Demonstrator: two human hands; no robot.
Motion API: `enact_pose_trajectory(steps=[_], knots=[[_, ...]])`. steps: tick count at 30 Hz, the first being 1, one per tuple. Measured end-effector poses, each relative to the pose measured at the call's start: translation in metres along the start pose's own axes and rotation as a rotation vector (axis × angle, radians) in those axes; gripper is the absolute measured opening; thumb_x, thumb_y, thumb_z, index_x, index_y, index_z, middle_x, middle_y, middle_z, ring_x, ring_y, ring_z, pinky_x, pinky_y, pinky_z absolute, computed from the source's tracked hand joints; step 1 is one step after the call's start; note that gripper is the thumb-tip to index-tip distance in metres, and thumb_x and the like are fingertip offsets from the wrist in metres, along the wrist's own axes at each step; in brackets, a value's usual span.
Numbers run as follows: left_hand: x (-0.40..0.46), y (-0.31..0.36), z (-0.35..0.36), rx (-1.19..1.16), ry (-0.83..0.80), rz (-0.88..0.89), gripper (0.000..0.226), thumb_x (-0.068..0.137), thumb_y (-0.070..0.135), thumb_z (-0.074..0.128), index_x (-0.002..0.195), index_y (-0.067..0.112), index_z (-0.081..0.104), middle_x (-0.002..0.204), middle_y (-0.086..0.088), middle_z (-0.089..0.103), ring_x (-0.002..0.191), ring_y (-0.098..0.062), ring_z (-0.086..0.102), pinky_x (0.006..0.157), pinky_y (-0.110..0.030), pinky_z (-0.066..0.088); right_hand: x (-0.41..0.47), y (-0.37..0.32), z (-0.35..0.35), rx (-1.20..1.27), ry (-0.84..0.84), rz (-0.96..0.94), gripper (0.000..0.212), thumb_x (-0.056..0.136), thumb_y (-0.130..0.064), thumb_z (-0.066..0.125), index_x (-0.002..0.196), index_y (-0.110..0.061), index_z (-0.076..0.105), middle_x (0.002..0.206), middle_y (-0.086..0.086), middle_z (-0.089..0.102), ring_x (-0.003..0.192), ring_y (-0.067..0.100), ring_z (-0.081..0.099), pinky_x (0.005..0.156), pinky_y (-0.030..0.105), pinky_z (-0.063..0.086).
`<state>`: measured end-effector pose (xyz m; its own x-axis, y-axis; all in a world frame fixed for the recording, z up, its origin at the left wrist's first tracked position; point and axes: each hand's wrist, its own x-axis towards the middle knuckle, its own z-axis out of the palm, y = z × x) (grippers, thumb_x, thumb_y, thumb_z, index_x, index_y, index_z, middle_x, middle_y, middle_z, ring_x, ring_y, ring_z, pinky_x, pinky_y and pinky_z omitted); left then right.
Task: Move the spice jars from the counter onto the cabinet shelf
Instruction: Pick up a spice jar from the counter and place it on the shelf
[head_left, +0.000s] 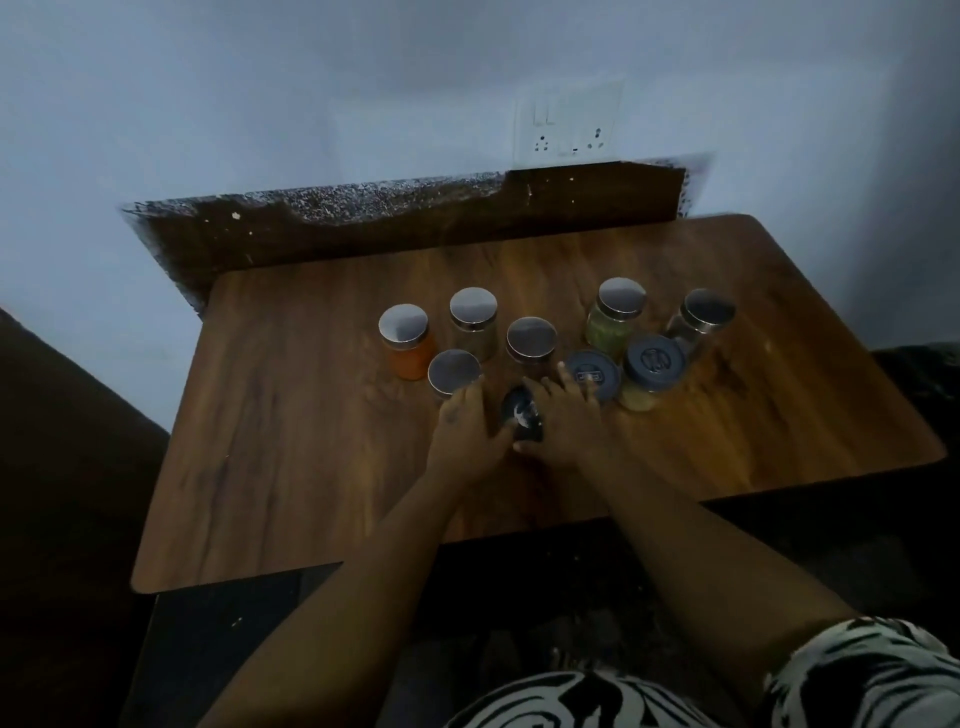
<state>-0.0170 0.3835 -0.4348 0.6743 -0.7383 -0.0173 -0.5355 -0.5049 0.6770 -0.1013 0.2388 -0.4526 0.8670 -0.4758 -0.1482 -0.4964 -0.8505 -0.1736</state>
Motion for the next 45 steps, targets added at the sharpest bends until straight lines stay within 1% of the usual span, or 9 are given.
enact_pose_trajectory(steps=[5, 11, 17, 23, 27, 31, 33, 40, 45], knots=[[0.011, -0.023, 0.019, 0.046, 0.045, -0.147, 0.07, 0.071, 0.067, 0.054, 0.126, 0.025, 0.047, 0.123, 0.003, 0.059, 0.11, -0.014, 0.058, 0.091, -0.037, 0.055, 0.022, 0.013, -0.014, 0.098, 0.038, -0.155, 0.086, 0.058, -0.064, 0.075, 0.128, -0.023, 0.049, 0.127, 0.005, 0.05, 0.124, 0.027, 0.042, 0.11, 0.048, 0.03], [0.015, 0.005, -0.006, -0.3, 0.087, -0.125, 0.085, 0.075, 0.041, 0.08, 0.144, 0.018, 0.034, 0.143, 0.004, 0.042, 0.127, -0.011, 0.043, 0.102, -0.033, 0.046, 0.032, 0.021, -0.073, 0.421, 0.162, -0.113, 0.082, 0.059, -0.055, 0.083, 0.124, -0.023, 0.046, 0.119, 0.001, 0.04, 0.107, 0.018, 0.047, 0.078, 0.026, 0.042], [0.029, 0.041, -0.024, -0.634, 0.039, -0.023, 0.079, 0.071, 0.024, 0.085, 0.136, 0.02, 0.04, 0.125, 0.011, 0.057, 0.108, 0.003, 0.06, 0.084, -0.019, 0.053, 0.046, 0.014, -0.129, 0.731, 0.165, 0.044, 0.07, 0.057, -0.083, 0.062, 0.098, -0.027, 0.058, 0.104, -0.001, 0.061, 0.091, 0.017, 0.06, 0.078, 0.04, 0.056], [0.049, 0.055, -0.034, -0.951, 0.103, -0.15, 0.078, 0.063, 0.046, 0.086, 0.129, 0.024, 0.052, 0.12, -0.002, 0.067, 0.107, -0.019, 0.068, 0.094, -0.045, 0.055, 0.05, -0.001, -0.152, 1.309, -0.019, 0.056, 0.068, 0.073, -0.056, 0.073, 0.124, -0.017, 0.05, 0.116, 0.004, 0.061, 0.102, 0.024, 0.065, 0.084, 0.04, 0.058], [0.061, 0.07, -0.046, -0.866, -0.076, -0.015, 0.052, 0.085, 0.033, 0.071, 0.13, 0.027, 0.044, 0.125, 0.001, 0.063, 0.114, -0.012, 0.063, 0.092, -0.031, 0.054, 0.061, -0.005, -0.157, 1.56, 0.074, 0.102, 0.072, 0.073, -0.031, 0.082, 0.132, -0.013, 0.043, 0.116, 0.011, 0.064, 0.091, 0.025, 0.071, 0.073, 0.038, 0.06], [0.073, 0.08, -0.061, -1.124, -0.042, -0.091, 0.056, 0.088, 0.044, 0.057, 0.136, 0.017, 0.046, 0.135, -0.012, 0.058, 0.124, -0.03, 0.056, 0.103, -0.05, 0.046, 0.068, -0.001, -0.167, 1.822, -0.019, 0.112, 0.057, 0.079, -0.041, 0.073, 0.121, -0.006, 0.058, 0.103, 0.014, 0.066, 0.081, 0.024, 0.07, 0.068, 0.035, 0.056], [0.075, 0.088, -0.066, -1.182, -0.054, -0.091, 0.058, 0.089, 0.037, 0.058, 0.138, 0.008, 0.046, 0.135, -0.019, 0.056, 0.125, -0.033, 0.054, 0.109, -0.055, 0.04, 0.071, -0.01, -0.166, 1.761, 0.01, 0.133, 0.085, 0.062, -0.053, 0.081, 0.126, -0.003, 0.053, 0.112, 0.018, 0.063, 0.091, 0.03, 0.068, 0.073, 0.038, 0.055], [0.08, 0.1, -0.064, -0.52, 0.277, 0.128, 0.093, 0.077, 0.052, 0.072, 0.151, 0.024, 0.023, 0.147, 0.002, 0.037, 0.13, -0.012, 0.048, 0.103, -0.033, 0.047, 0.067, -0.009, -0.185, 1.263, 0.221, 0.041, 0.052, 0.084, -0.037, 0.071, 0.123, -0.021, 0.04, 0.101, -0.003, 0.058, 0.079, 0.008, 0.062, 0.059, 0.023, 0.051], [0.084, 0.108, -0.082, -0.989, 0.159, 0.107, 0.059, 0.092, 0.017, 0.062, 0.145, 0.027, 0.038, 0.137, -0.005, 0.052, 0.106, -0.004, 0.064, 0.077, -0.019, 0.054, 0.073, -0.003, -0.177, 1.796, 0.026, 0.113, 0.072, 0.076, -0.036, 0.075, 0.134, -0.017, 0.037, 0.119, 0.018, 0.062, 0.096, 0.036, 0.068, 0.072, 0.048, 0.058]])
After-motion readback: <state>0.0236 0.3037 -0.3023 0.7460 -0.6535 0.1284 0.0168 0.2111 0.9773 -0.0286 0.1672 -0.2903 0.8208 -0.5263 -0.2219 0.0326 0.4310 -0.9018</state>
